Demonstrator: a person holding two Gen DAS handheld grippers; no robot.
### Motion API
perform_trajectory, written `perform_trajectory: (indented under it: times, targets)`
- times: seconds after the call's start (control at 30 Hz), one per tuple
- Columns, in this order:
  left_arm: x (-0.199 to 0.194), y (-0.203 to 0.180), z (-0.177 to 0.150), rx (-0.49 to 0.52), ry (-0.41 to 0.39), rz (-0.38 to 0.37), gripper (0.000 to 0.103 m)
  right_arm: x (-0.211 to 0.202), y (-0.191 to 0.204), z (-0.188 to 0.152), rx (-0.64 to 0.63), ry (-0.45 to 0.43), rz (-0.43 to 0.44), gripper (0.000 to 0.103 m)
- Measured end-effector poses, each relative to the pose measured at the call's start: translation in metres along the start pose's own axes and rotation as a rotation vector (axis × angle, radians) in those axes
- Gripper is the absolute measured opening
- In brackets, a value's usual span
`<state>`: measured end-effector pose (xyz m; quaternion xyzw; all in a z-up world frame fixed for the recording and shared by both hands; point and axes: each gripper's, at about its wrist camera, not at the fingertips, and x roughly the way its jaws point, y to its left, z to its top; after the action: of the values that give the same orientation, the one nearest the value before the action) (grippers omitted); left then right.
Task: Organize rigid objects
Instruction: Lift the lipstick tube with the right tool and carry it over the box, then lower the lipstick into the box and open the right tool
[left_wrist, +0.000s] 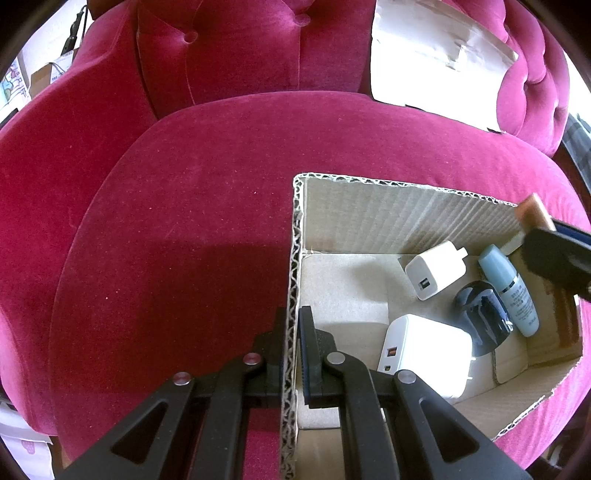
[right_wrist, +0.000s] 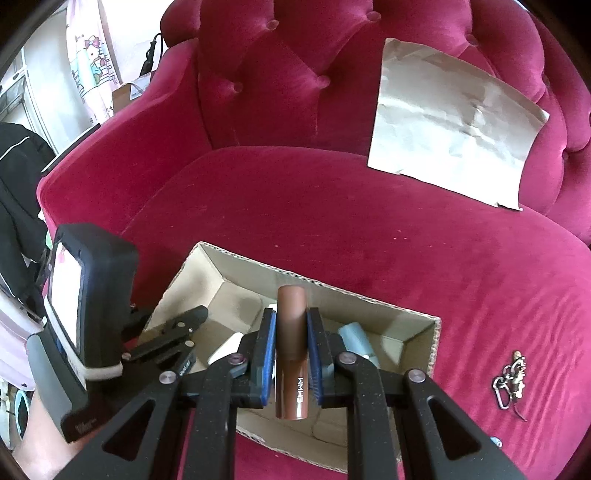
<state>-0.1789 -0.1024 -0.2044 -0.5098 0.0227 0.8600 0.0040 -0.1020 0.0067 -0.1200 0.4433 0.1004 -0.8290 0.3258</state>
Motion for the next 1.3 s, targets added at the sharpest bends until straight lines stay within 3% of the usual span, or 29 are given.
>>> perform_trajectory:
  times: [0.53,0.83,0.87,0.9,0.97,1.13,1.2,1.3]
  targets:
    - [0.0,-0.001,0.0,-0.002,-0.001,-0.002,0.005,0.033,0.019,0.0,0.013,0.04,0.029,0.016]
    - [0.0,-0.003,-0.001,-0.003,-0.001,-0.003,0.005,0.029,0.014,0.003,0.032,0.024,0.014,0.018]
    - [0.0,-0.003,-0.001,-0.002,-0.001,-0.002,0.005,0.028,0.013,0.003,0.034,0.02,0.008,0.028]
    - [0.0,-0.003,-0.001,-0.003,-0.001,-0.002,0.005,0.027,0.012,0.003,0.038,0.013,0.001,0.046]
    - [0.0,-0.004,-0.001,-0.003,-0.002,-0.002,0.005,0.023,0.01,0.005,0.041,-0.004,-0.019,0.064]
    - [-0.001,-0.004,-0.003,-0.005,-0.003,-0.003,0.005,0.021,0.006,0.006,0.036,-0.006,-0.074,0.08]
    - [-0.002,-0.005,-0.004,-0.004,-0.003,-0.002,0.005,0.023,0.003,0.004,0.03,-0.001,-0.1,0.092]
    - [-0.002,-0.006,-0.005,-0.005,-0.003,-0.002,0.005,0.022,-0.001,0.004,0.036,0.002,-0.104,0.098]
